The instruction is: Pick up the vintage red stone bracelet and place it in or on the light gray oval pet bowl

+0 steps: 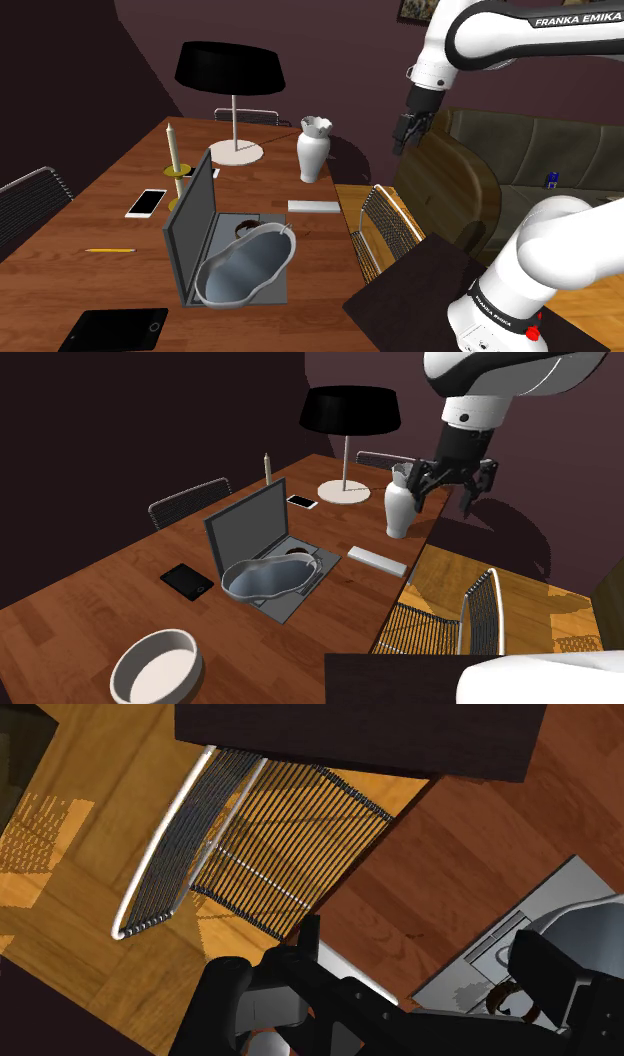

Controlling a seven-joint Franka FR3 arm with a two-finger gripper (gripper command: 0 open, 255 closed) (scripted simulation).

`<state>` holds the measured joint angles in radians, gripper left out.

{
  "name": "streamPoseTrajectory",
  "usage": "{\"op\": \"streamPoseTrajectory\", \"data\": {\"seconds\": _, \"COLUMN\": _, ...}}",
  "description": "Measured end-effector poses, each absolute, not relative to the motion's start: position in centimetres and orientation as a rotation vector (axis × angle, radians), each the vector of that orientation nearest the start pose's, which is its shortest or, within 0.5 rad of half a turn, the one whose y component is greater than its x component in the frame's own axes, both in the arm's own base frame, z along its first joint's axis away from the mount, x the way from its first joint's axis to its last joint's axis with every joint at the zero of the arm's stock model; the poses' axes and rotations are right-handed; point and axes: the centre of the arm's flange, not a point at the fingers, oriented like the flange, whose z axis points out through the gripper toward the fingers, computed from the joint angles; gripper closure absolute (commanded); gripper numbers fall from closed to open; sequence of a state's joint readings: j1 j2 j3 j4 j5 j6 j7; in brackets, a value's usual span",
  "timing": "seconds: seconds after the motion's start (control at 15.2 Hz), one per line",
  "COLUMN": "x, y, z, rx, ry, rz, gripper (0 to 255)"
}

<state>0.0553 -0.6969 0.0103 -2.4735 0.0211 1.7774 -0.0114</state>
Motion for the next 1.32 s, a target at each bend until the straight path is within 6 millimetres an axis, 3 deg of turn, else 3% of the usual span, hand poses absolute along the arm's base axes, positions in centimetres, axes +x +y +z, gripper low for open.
{"op": "streamPoseTrajectory", "data": {"seconds": 1.32, "x": 49.1, "y": 17.6, "z": 36.2, "rx": -3.111, "ry": -0.085, "rz": 0.018, "gripper": 0}}
